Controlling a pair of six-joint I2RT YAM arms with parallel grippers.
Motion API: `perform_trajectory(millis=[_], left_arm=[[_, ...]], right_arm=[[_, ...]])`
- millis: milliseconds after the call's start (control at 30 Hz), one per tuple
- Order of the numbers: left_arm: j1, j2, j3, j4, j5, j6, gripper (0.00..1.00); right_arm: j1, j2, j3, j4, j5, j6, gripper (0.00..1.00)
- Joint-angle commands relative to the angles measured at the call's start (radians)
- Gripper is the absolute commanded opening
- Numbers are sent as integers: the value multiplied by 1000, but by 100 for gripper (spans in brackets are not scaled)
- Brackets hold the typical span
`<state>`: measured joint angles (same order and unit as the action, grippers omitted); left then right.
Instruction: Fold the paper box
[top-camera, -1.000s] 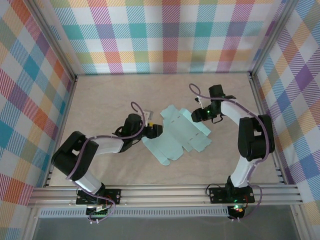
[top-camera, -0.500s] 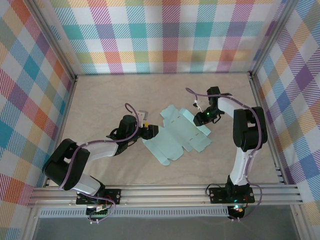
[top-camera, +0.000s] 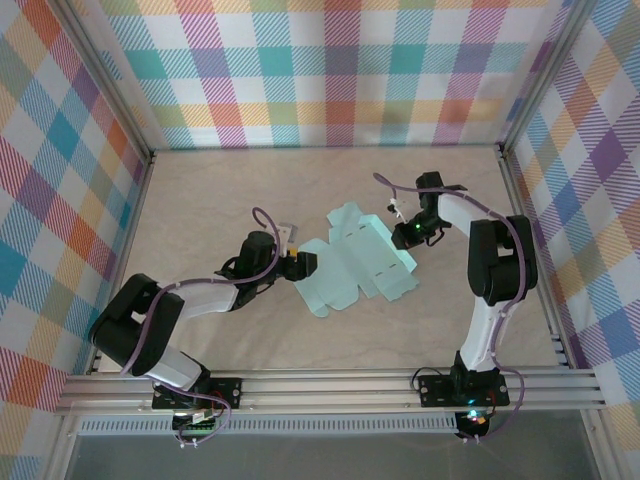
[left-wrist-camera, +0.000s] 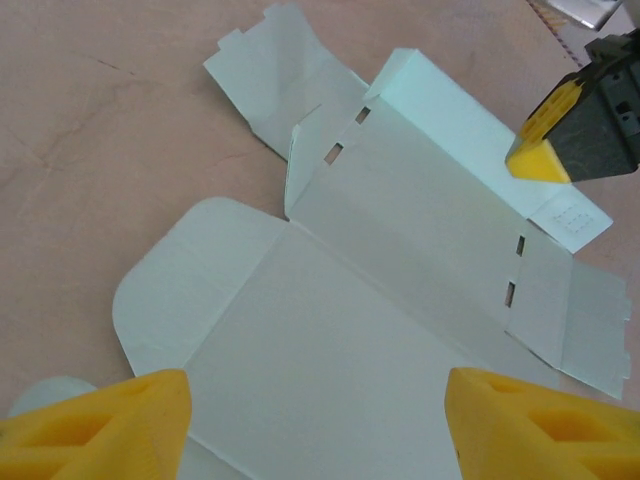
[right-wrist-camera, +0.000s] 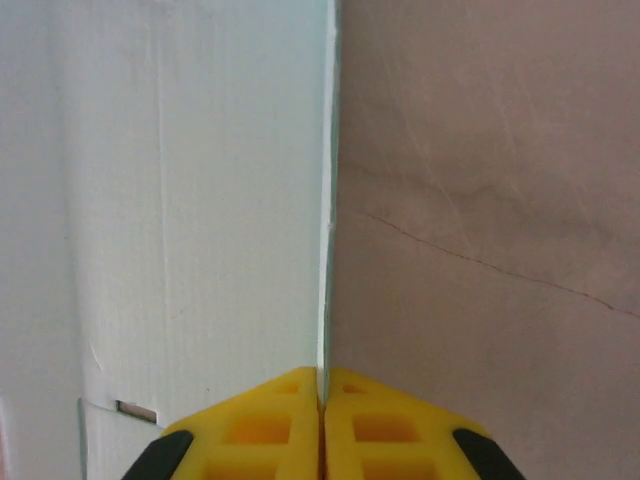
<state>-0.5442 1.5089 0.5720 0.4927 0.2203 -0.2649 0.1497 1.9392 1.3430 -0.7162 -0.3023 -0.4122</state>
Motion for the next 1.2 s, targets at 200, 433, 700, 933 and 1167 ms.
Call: perform_trajectory(millis=[200,433,700,933,1167], left_arm=[[11,10,8,37,10,-17,68],[37,4,23,18,14,-24,69],[100,-7,17,7,24,-58,69],[168,-8,36,-18,10,-99,75],[269,56,147,-79,8,-150,80]], right_arm=[[10,-94,-34,12,6,8,0],[58,-160,-102,116,201,38,0],[125,-220,-132,134,269,23,0],[221,-235,-187,229,528,-18,0],[328,-288,-268,439,740,-137,0]])
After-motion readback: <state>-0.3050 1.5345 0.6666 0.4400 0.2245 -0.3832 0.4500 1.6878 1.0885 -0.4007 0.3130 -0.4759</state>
